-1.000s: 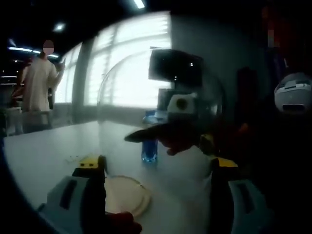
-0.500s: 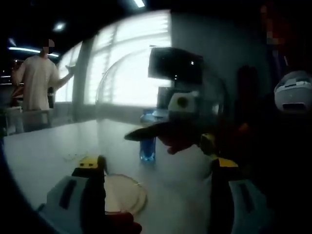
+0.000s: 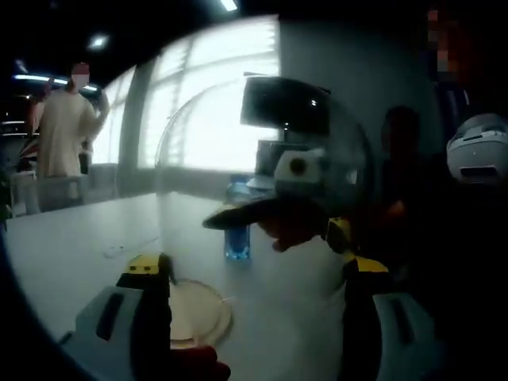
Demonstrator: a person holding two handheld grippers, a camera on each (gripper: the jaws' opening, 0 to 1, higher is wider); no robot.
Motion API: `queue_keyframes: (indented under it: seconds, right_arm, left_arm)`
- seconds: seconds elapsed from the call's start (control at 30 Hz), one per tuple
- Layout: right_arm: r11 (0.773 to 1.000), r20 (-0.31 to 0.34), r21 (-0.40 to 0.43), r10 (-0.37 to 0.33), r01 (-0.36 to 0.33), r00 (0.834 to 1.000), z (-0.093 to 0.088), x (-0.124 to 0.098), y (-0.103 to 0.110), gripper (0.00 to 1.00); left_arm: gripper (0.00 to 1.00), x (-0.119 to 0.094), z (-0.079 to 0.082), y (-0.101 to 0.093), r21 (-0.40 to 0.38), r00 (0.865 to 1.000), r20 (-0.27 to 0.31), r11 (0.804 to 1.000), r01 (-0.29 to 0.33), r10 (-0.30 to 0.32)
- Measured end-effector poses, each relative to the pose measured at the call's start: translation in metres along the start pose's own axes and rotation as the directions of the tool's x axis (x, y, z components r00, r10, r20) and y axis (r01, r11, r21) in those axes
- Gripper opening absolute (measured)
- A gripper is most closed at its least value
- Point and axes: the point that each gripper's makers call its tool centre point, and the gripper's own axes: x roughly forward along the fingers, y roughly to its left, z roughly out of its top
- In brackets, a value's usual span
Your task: Open the cover put in the Mizone put the cover back on
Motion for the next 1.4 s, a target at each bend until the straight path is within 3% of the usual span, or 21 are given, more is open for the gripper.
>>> queue_keyframes:
  seconds: [1.4]
  right_arm:
    - [1.000, -0.015, -0.019, 0.007, -0.007, 1.000, -0.002, -0.003, 0.015, 0.90]
  left_arm:
    - [0.75, -0.004, -0.005, -0.016, 0.004, 1.000, -0.010, 1.000, -0.011, 0.011]
